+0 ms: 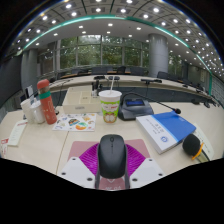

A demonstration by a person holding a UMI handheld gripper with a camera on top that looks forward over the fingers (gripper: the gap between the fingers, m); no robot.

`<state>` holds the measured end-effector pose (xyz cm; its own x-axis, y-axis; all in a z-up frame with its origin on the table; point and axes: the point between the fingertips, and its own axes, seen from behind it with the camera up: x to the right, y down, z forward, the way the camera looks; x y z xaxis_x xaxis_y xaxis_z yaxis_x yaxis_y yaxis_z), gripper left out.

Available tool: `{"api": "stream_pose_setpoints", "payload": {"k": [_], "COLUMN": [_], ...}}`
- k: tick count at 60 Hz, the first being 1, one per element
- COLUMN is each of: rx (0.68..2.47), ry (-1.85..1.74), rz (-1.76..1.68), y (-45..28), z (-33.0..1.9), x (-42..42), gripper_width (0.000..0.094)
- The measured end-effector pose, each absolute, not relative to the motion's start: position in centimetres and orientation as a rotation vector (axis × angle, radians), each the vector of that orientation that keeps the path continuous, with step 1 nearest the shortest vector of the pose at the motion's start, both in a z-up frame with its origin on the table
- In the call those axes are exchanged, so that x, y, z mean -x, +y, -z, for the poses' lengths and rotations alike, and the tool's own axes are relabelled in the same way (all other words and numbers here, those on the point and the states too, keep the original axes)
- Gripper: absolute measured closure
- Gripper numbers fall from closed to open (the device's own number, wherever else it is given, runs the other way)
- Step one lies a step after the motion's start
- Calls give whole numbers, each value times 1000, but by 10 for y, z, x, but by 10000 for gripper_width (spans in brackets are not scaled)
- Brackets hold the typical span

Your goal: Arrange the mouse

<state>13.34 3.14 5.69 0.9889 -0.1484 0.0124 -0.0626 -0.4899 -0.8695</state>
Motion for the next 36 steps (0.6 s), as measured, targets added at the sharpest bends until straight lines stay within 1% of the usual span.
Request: {"api": "stream_pose_setpoints", "payload": {"k": [4, 8, 18, 19, 21, 25, 26, 28, 36], "rx": [2125, 2149, 2203, 2202, 2199, 2201, 2203, 2201, 2166], "ry": [152, 152, 144, 146, 148, 145, 147, 149, 160], "rz": [89, 63, 2, 3, 11, 17, 19, 23, 84], "y": [29, 28, 24, 23, 21, 15, 13, 8, -28], "z": [-30, -14, 8, 8, 5, -3, -6, -13, -60], "x": [-138, -139, -131, -132, -132, -130, -130, -129, -123], "gripper_width": [601, 589, 465, 444, 358, 104, 65, 84, 79]}}
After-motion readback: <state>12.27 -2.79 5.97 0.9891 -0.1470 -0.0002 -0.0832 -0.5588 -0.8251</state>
